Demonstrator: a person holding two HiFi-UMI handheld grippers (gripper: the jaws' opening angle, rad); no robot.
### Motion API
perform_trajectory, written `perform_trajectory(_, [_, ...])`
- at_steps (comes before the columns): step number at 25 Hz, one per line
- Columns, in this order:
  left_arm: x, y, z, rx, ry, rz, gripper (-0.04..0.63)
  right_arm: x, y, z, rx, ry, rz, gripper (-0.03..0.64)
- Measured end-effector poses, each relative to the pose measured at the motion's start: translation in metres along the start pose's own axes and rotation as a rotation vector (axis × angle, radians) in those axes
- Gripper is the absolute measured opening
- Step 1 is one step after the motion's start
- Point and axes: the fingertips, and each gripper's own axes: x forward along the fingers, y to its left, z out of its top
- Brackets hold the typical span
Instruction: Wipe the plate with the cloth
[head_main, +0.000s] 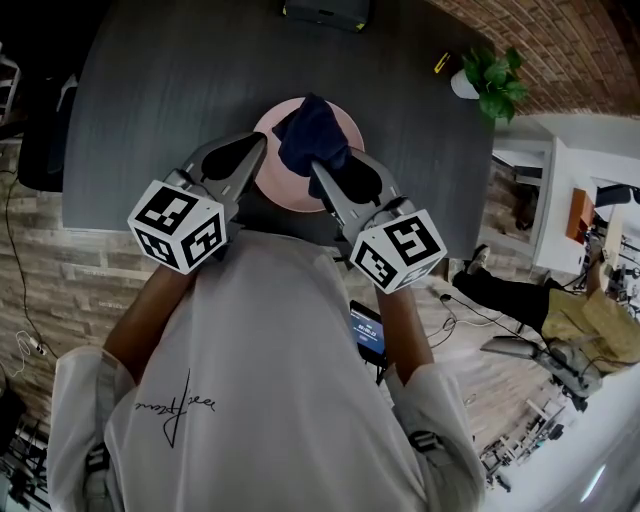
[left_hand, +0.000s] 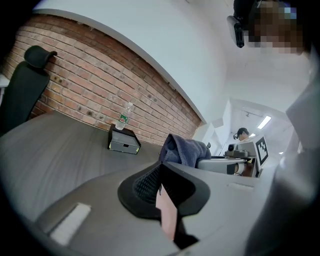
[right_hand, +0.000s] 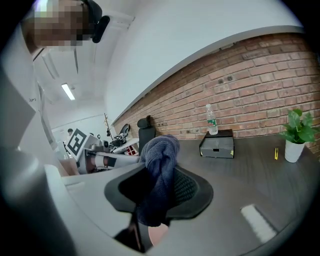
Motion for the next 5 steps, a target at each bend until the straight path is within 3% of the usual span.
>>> perform_trajectory(5, [-0.0019,-0.0035,0.0056,0.008,-0.014,-0.009,0.012,-0.0009,0.0047,0.0018,-0.008,0.0,0.006,0.115])
